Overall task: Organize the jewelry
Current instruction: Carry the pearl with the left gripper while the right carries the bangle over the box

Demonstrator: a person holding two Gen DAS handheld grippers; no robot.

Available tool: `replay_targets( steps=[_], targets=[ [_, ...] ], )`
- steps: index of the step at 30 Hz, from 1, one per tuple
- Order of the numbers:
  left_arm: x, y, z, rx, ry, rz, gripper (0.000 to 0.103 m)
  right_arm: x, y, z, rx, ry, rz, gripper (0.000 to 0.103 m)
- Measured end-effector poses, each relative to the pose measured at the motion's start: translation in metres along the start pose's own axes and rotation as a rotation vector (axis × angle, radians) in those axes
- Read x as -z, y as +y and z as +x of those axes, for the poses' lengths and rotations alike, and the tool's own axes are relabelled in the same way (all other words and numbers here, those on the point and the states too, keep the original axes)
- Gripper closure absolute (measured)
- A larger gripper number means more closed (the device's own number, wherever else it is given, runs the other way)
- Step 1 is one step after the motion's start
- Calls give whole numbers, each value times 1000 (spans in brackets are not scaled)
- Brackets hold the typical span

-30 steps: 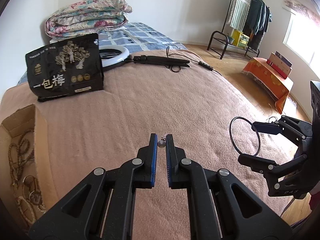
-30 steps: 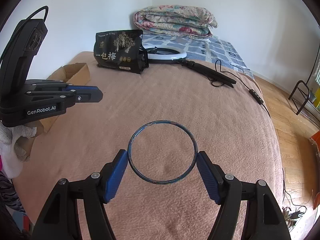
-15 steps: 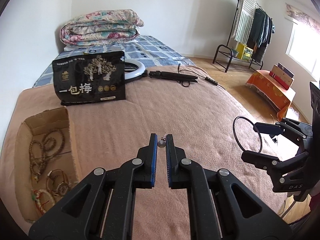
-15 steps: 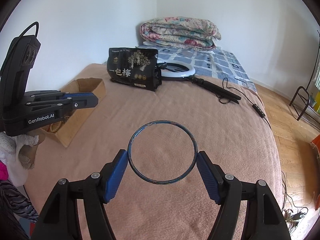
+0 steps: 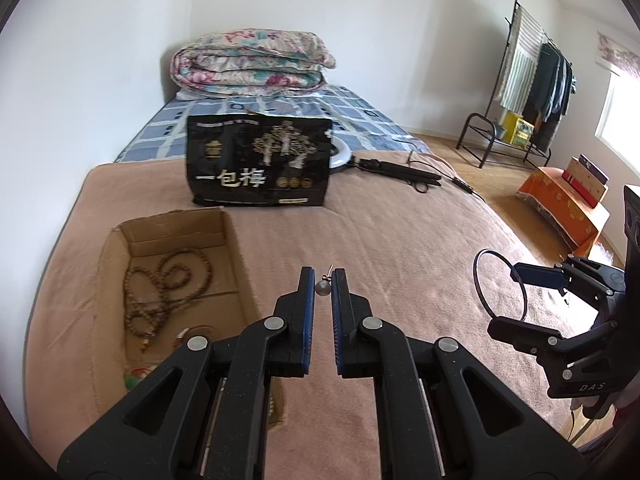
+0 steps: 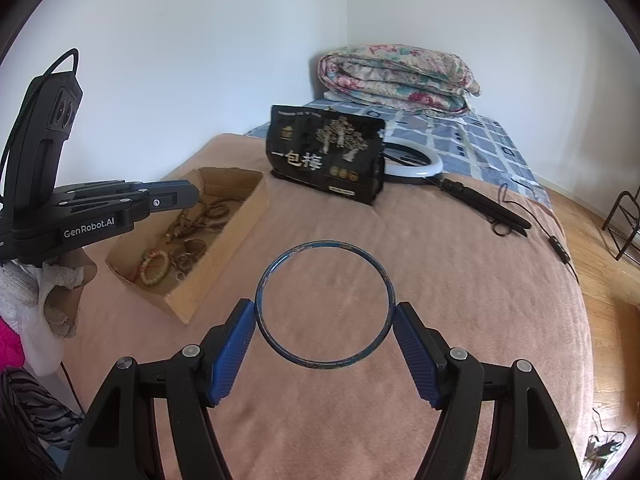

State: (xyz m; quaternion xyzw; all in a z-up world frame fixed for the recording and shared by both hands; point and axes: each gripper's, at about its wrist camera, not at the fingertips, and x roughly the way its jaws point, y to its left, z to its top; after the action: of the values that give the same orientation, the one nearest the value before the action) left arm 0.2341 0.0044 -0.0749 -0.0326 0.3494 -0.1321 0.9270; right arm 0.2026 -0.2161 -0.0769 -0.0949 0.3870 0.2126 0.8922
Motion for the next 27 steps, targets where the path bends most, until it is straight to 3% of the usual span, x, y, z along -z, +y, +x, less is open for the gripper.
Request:
replay_targets(
  steps=[15,27],
  targets=[
    [-6,87,-9,-68,-3,-120,97,-29,65,38,-80,0,-16,30],
    [-5,131,7,-107,23,-197,97,-45,120,77,-146,31,-60,30]
  ],
)
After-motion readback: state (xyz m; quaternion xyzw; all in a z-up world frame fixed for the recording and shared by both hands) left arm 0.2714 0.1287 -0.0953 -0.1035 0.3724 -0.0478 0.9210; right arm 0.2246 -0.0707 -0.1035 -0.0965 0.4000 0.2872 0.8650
